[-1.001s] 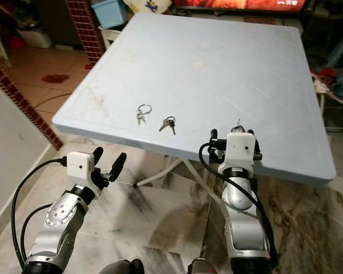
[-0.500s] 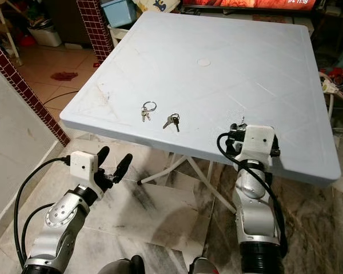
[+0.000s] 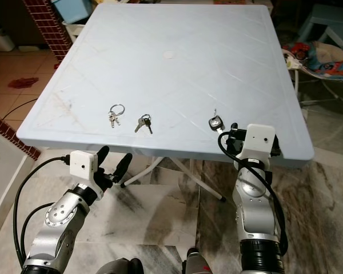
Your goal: Hang keys on a hook
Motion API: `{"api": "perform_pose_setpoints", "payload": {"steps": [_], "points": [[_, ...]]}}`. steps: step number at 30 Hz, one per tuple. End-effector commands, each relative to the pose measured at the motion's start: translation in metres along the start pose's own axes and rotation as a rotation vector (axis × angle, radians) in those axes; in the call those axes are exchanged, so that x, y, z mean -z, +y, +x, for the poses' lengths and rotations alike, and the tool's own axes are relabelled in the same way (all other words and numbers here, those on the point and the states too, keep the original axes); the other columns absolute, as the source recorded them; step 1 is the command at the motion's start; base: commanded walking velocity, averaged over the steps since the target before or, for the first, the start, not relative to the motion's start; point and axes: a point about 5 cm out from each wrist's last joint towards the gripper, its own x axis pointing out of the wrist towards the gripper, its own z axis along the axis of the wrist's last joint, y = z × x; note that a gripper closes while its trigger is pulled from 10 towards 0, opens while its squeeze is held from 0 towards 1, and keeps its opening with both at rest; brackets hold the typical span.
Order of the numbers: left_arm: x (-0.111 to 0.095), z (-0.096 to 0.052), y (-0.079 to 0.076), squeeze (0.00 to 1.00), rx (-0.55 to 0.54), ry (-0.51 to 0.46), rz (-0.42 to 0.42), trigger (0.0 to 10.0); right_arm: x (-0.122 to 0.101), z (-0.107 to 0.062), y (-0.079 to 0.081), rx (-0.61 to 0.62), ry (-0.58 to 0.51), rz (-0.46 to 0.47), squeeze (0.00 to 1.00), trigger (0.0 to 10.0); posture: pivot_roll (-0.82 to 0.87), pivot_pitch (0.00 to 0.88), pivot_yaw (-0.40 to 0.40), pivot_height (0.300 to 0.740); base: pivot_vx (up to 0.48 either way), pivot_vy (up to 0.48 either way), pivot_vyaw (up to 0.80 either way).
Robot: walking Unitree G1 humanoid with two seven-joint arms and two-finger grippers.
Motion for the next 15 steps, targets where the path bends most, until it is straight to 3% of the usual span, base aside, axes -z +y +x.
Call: {"api": "perform_pose_setpoints", "payload": {"steps": [1, 10, 15], "points": [[0.003, -0.0049, 0.0016, 0.0, -0.014, 0.019, 0.009, 10.0, -0.002, 0.0001, 0.0017, -0.01, -0.013, -0.004, 0.0, 10.0, -0.03, 0.205, 0.071, 0.74, 0.0, 0.0, -0.8], [0.0032, -0.0079, 0.0032, 0.0, -0.038, 0.03, 0.004, 10.0, -0.0049, 0.0, 0.0044, -0.032, -0.024, -0.009, 0.0, 10.0, -0.03, 0.226, 0.071, 0.74, 0.0, 0.0, -0.8], [0.0046, -0.0102, 0.0036, 0.0, -0.055, 0.036, 0.001, 10.0, -0.0098, -0.0015, 0.0104, -0.077, -0.054, -0.025, 0.0, 10.0, -0.04, 0.239, 0.07, 0.74, 0.0, 0.0, 0.0]]}}
